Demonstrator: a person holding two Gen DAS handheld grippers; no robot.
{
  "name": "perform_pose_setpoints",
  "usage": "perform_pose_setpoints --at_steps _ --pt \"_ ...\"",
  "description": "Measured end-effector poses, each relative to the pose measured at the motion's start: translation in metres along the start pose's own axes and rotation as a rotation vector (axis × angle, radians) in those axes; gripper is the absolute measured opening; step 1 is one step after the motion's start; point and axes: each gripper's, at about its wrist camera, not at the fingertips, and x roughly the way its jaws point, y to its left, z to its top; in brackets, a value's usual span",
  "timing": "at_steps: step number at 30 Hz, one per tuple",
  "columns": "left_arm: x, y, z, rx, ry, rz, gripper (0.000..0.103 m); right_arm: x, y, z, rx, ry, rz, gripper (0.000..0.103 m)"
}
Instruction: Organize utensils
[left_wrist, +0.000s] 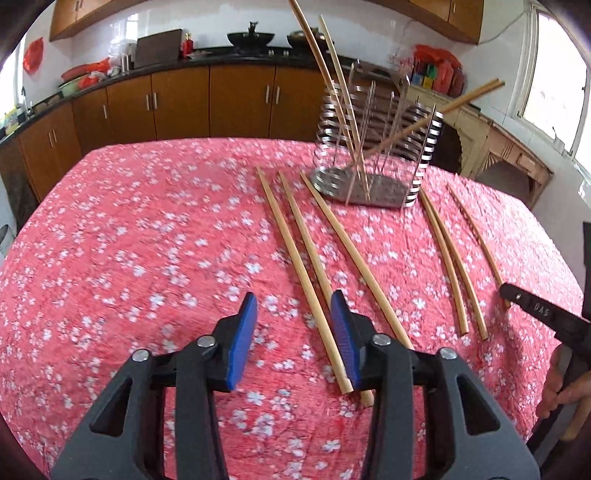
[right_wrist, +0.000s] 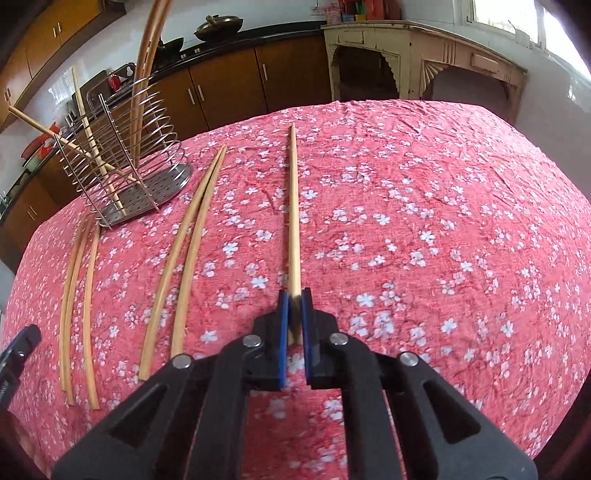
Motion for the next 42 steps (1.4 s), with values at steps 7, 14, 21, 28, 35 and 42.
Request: perform_pose_setpoints --at_steps 7,14,21,28,35,42 --pt "0.013 -0.003 -0.001 -0.012 0.045 -0.011 0.032 -0.005 0.004 -0.003 -0.015 0.000 0.001 0.008" --pt "0.022 -0.001 0.002 0.005 0.072 0.043 0.019 0.010 0.004 0.005 -0.027 0.003 -0.010 0.008" --pt "0.036 0.037 0.026 0.074 0.084 0.147 0.009 0.023 -0.019 0.028 0.022 0.000 -0.068 0.008" --pt "0.039 0.069 0.036 0.038 0.072 0.073 0.014 0.033 -0.036 0.041 0.040 -0.010 -0.073 0.008" --pt "0.008 0.076 0.016 0.064 0.025 0.036 0.046 0.025 -0.039 0.029 0.011 -0.016 -0.088 0.010" --pt "0.011 0.071 0.008 0.071 0.062 0.050 0.046 0.021 -0.034 0.019 -0.021 -0.039 -0.113 0.011"
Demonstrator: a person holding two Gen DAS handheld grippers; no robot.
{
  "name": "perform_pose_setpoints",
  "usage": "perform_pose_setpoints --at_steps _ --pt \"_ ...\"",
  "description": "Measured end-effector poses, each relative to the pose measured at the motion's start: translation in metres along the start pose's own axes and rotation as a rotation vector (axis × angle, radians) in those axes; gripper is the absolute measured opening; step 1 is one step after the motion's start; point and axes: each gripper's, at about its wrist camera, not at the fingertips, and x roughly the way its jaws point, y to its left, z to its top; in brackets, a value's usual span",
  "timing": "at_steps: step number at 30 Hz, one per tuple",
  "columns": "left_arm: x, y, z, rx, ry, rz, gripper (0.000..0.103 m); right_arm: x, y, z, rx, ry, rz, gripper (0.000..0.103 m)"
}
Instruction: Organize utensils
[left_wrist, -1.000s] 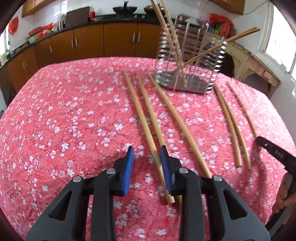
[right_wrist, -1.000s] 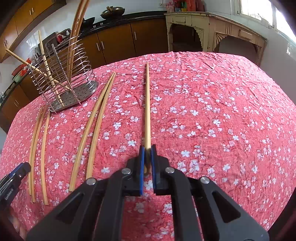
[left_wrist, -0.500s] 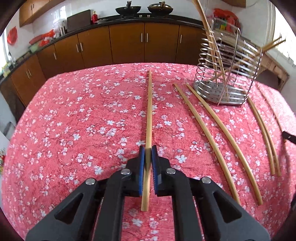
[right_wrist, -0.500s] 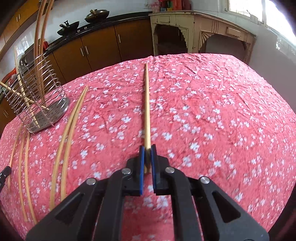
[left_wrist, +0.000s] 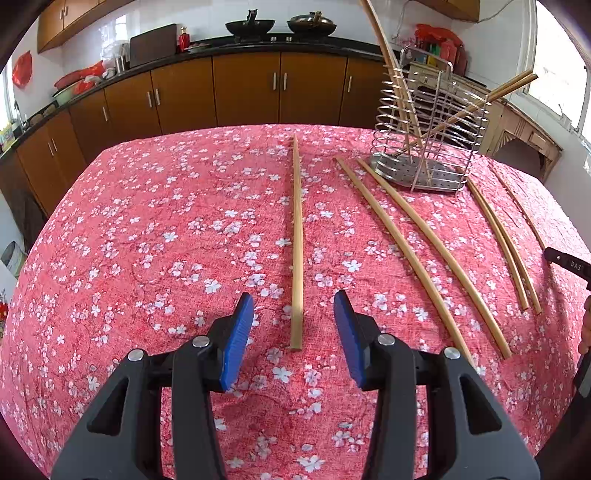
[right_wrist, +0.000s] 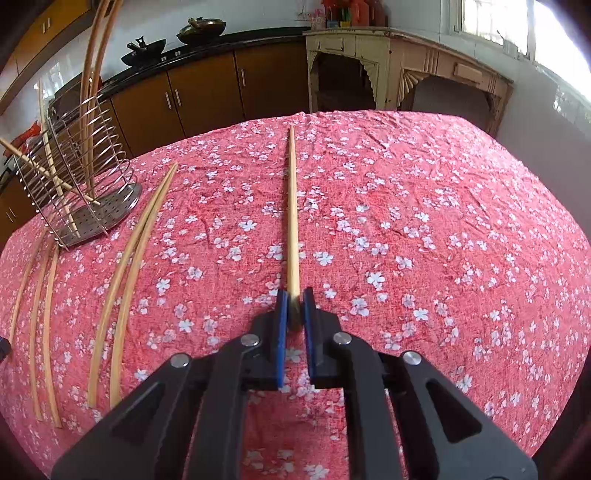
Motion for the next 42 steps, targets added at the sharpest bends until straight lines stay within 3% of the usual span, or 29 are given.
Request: perform_pose_setpoints --at_steps 6,14,16,20,22,25,39,42 --pt "0.006 -0.004 0.002 0.002 0.029 0.037 0.046 -0.002 0.000 -0.002 0.009 0.001 0.009 0.011" --pt "0.006 -0.011 0.003 0.037 0.040 0.043 0.059 0.000 0.002 0.001 0.007 0.003 -0.012 0.015" --pt "0.008 -0.015 0.003 0.055 0.046 0.050 0.070 0.000 0.002 0.001 0.009 0.003 -0.010 0.016" --pt "0.010 -0.010 0.004 0.021 0.053 0.050 0.077 0.001 0.001 0.002 0.005 0.004 -0.014 0.016" --pt "0.011 -0.011 0.005 0.032 0.063 0.059 0.087 0.002 0.001 0.002 0.006 0.004 -0.013 0.016" --pt "0.013 -0.010 0.005 0.031 0.076 0.051 0.094 0.002 0.000 0.002 0.008 0.004 -0.009 0.016" --pt "0.013 -0.009 0.005 0.028 0.075 0.063 0.094 0.002 -0.002 0.002 0.017 0.004 0.005 0.016" --pt "0.005 -0.007 0.000 0.024 0.063 0.062 0.083 0.002 -0.003 0.001 0.015 0.003 0.007 0.016"
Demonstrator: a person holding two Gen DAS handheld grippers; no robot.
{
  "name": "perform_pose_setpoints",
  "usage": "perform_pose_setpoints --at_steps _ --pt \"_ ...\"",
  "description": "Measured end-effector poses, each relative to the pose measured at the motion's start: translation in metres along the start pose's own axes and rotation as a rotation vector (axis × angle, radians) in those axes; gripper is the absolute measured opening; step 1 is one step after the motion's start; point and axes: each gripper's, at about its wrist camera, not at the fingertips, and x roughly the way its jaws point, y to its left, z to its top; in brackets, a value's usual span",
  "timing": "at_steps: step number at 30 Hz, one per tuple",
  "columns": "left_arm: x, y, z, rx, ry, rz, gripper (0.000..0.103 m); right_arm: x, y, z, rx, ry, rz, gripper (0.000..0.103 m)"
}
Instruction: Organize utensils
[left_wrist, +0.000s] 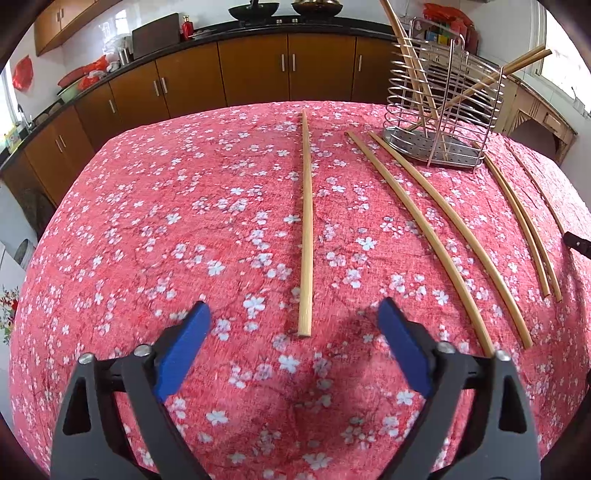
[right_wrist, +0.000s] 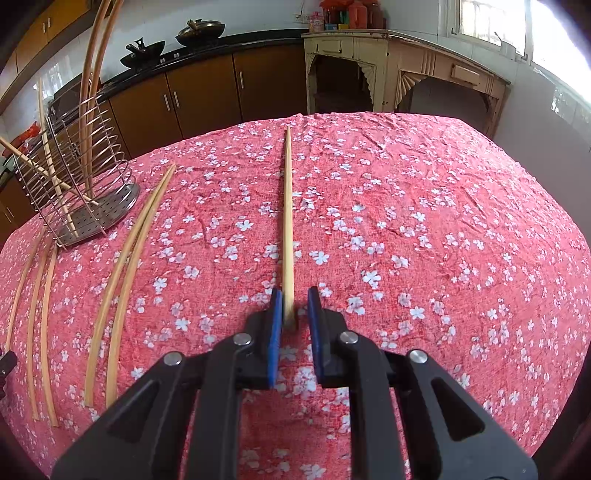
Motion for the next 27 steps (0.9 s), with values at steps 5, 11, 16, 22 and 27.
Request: perform_pose_setpoints --at_steps 5,11,16,22,27 --pt "-0.009 -0.005 -0.002 0.040 -0.025 -0.029 0.054 0.000 -0.001 0.000 0.002 -0.001 0.012 0.008" --pt "-0.011 -0.016 -0.004 0.081 -0.035 -0.042 0.020 -0.002 -0.001 -0.002 0.011 -0.002 0.022 0.008" --pt "-0.012 -0.008 -0.004 0.060 -0.035 -0.057 0.007 -0.009 -0.004 -0.002 0.016 -0.024 0.035 0.007" --pt "-0.027 0.001 -0.010 0.053 -0.081 -0.086 0.007 -0.039 -0.009 -0.004 0.010 -0.122 0.041 0.007" --pt "-0.060 0.008 -0.009 0.055 -0.207 -0.078 0.007 -0.071 -0.012 0.001 0.007 -0.227 0.038 0.007"
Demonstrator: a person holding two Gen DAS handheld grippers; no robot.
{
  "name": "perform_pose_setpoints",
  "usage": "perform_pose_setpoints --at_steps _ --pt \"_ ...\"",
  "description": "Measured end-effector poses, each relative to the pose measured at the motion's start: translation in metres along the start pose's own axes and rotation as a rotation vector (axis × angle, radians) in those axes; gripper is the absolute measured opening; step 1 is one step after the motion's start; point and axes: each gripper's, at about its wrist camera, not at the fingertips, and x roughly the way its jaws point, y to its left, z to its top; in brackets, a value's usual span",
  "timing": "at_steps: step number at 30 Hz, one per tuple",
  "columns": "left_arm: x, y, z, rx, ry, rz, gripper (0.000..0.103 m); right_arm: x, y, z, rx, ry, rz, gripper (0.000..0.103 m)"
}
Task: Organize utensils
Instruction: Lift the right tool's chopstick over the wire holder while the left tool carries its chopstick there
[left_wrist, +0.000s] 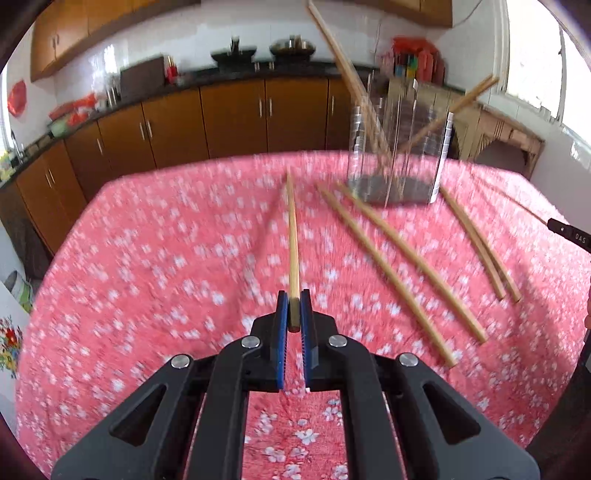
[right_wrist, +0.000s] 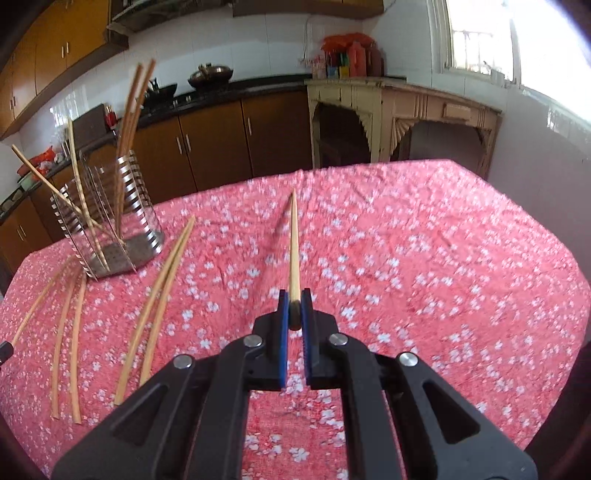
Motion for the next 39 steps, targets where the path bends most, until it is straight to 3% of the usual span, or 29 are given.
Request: perform_pose_setpoints --at_steps 4,16,26,39 --pt "-0.028 -0.002 0.011 0.005 -0.136 0.013 0.006 -0.022 0.000 0.013 -0.001 -0.081 0.003 0.007" --pt "-0.072 0.009 0.056 -0.111 -0.374 -0.002 0.006 -0.073 0.005 0.059 -0.002 -0.284 0.042 0.007" --pt "-0.091 0.011 0.073 -0.120 -0.482 0.039 0.006 -0.096 0.016 0.088 0.003 -0.373 0.096 0.007" --pt "-0.101 0.009 0.088 -0.126 -0.526 0.041 0.006 -0.119 0.024 0.107 0.021 -0.399 0.212 0.007"
